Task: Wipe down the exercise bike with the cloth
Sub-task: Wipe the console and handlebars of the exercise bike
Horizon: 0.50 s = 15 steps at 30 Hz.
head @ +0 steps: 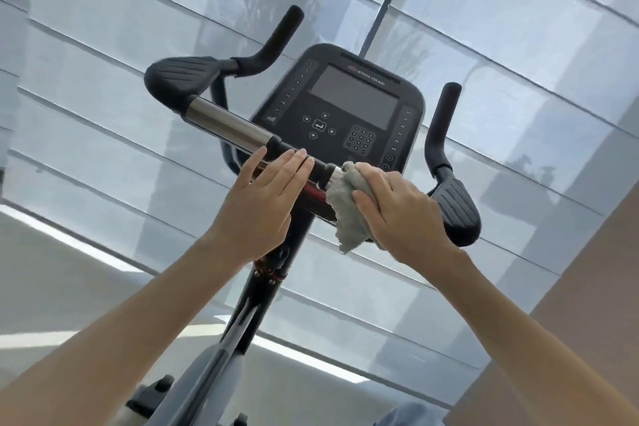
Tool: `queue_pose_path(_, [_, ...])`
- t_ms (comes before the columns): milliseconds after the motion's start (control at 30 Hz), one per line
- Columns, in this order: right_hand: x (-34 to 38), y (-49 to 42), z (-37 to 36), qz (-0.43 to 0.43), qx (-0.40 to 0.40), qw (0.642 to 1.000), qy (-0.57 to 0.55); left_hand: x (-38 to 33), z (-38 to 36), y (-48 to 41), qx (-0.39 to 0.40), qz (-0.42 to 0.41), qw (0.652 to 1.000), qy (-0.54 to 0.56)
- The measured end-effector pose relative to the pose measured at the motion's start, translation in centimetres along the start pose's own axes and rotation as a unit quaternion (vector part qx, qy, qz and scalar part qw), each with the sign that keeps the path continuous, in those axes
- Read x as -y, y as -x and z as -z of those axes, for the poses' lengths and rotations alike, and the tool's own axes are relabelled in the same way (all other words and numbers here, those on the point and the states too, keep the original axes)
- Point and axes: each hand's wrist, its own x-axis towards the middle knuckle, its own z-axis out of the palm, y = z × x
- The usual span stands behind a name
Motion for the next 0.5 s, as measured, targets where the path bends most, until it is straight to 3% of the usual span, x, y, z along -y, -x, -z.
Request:
queue_pose_path(200, [2.9,-1.1,-2.6,0.000,-0.113,0.982,0.153,0.1,-1.2,0.0,-0.040,-0.009,0.999,-0.007])
queue_pose_path(333, [4.0,-1.9,-3.9,0.020,-0.152,0.972,0.176,0.5,-2.2,0.0,-0.069,-0.015,0.997,0.004])
queue_pose_path(500, [0.3,1.0,-3.7,0.057,-0.171,0.961,0.210,0.6,-2.8,0.1,-0.083,-0.009,0.996,0.010])
